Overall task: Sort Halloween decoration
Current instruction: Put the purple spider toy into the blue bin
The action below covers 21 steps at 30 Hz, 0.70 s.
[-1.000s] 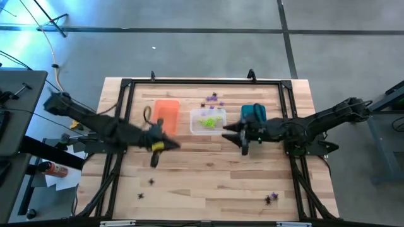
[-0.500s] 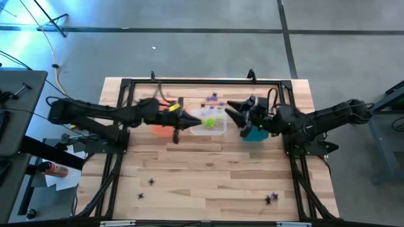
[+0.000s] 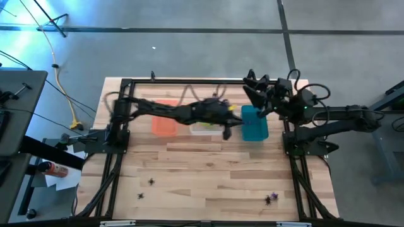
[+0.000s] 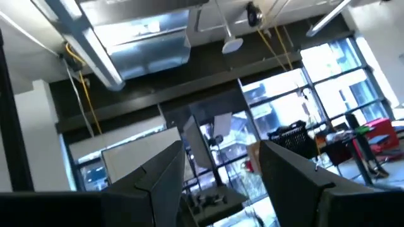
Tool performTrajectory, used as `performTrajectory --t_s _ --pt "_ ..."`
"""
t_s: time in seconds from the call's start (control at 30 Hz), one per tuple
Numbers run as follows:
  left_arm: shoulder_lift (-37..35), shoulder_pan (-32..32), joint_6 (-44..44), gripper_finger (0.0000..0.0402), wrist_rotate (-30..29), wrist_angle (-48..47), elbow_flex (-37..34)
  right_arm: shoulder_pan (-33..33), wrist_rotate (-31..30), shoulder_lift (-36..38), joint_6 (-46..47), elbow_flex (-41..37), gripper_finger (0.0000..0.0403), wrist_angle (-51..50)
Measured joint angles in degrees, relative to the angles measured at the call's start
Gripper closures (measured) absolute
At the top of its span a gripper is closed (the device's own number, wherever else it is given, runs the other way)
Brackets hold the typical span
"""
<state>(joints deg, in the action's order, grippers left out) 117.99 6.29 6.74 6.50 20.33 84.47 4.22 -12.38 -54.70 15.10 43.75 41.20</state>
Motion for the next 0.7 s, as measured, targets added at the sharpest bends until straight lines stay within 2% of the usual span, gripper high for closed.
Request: performTrajectory --t_s 0.17,0.27,0.5,0.7 --pt "13.23 1.06 1.12 0.0401 0.11 -0.34 13.96 1.37 1.39 1.42 -0.12 0.00 0.0204 -2.12" --pt "18.72 1.51 0.56 0.0401 2.06 -1.45 21.26 1.49 1.48 1.56 0.44 0.00 0.0204 -6.20" --pt "24.84 2.49 -4.26 0.0401 1.65 -16.86 32.90 1.49 0.41 1.53 3.36 0.00 0.0204 -11.25" --pt "25.75 3.33 -7.95 0.0401 1.38 -25.88 35.54 1.49 -3.15 0.98 3.47 0.00 0.0204 -12.45"
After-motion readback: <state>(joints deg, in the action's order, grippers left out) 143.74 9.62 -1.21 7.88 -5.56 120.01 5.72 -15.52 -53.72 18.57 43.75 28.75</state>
